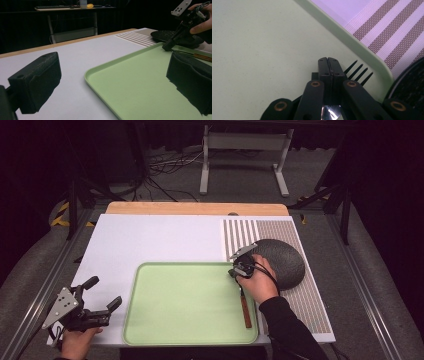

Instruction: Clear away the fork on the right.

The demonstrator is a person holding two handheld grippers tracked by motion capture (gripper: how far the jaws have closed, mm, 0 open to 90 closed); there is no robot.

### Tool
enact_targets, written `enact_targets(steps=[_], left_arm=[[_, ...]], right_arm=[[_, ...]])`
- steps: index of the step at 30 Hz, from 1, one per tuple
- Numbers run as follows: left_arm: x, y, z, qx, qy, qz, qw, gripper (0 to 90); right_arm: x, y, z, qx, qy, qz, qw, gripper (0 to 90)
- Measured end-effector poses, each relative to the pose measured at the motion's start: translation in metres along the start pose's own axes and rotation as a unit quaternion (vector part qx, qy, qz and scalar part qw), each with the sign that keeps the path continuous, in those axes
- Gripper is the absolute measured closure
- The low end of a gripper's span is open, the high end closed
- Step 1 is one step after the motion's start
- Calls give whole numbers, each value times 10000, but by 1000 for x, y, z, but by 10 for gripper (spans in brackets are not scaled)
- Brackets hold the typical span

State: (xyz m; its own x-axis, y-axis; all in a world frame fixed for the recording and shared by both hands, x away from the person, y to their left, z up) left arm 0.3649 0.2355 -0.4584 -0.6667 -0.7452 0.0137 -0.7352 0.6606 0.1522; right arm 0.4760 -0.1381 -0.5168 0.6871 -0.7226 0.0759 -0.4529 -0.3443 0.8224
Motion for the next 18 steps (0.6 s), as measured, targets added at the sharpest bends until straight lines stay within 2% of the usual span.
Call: enact_targets(steps=[18], left_arm=[[0,0,0,0,-4,-1,10000,3]], right_arm=[[9,3,4,-38,-107,159,9998,900]])
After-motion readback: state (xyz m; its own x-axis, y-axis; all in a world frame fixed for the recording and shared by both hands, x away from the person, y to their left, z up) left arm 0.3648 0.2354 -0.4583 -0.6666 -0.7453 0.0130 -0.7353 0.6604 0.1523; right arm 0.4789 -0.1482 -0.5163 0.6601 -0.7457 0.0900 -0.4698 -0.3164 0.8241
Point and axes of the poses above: each handheld gripper's, and its own axes: y roughly backward along the jaws, z roughly out of its underside, x roughly to its right, the point moved 10 cm from there along -y, roughly forward along the jaws, and after that the axes turned 3 degrees about z, right-handed, at the moved point
